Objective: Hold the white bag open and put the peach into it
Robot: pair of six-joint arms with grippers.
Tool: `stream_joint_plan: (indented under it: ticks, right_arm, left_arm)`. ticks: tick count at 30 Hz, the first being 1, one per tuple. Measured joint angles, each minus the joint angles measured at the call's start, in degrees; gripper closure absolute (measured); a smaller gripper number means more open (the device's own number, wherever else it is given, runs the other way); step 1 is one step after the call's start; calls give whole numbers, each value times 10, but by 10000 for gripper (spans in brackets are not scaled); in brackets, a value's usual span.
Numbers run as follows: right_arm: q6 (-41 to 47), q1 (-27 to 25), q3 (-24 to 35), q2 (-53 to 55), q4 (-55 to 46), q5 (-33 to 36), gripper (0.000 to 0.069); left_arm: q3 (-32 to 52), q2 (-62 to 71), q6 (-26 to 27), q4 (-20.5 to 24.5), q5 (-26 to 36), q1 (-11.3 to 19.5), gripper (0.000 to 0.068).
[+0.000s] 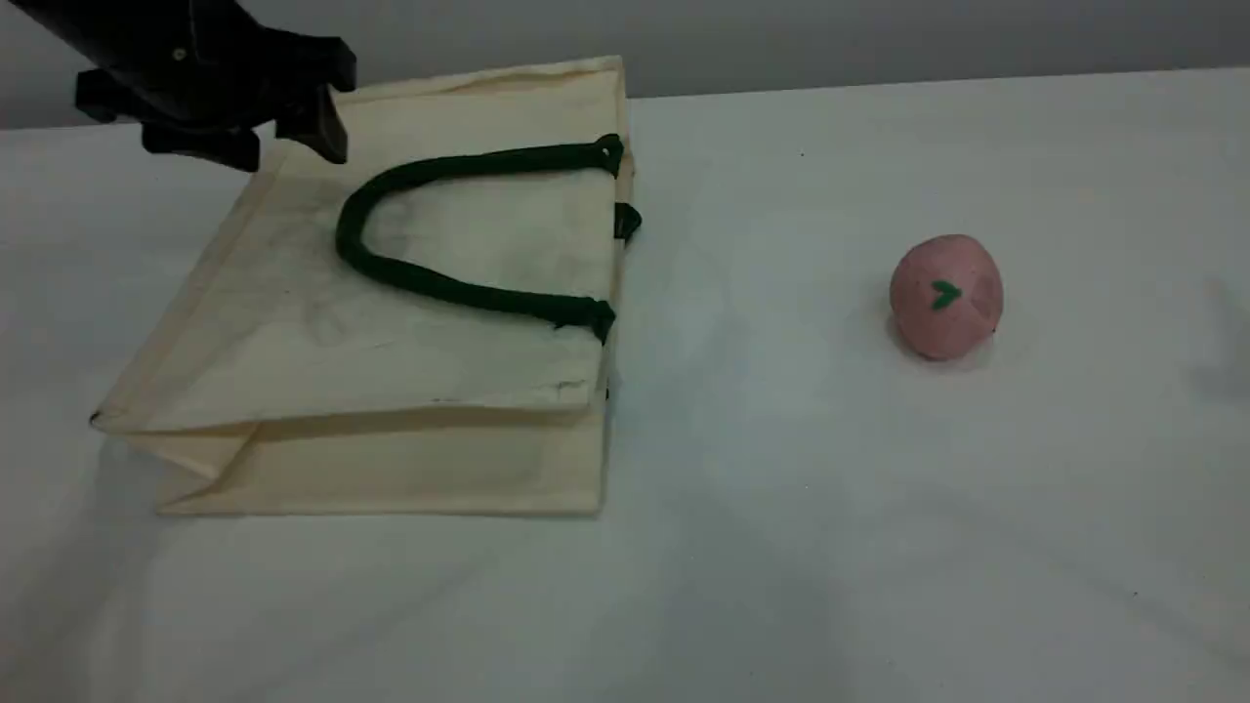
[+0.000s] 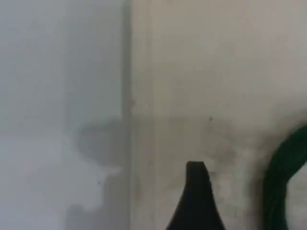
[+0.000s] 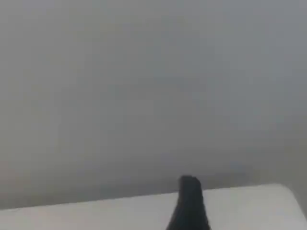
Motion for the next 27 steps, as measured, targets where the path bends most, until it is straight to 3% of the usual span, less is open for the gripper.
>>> stream_joint_plan:
  ticks: [9, 19, 23, 27]
  right_arm:
    - [-7, 0, 0, 15, 0, -3, 190]
    - [-11, 0, 0, 15, 0, -3, 192]
    - [-11, 0, 0, 15, 0, -4, 213]
    - [-10, 0, 0, 15, 0, -5, 248]
  left_arm:
    - [0, 36, 6, 2, -20, -30, 187]
    - [0, 64, 6, 3, -21, -31, 204]
    - [0, 73, 6, 3, -18, -31, 281]
    - [0, 74, 5, 2, -17, -31, 460]
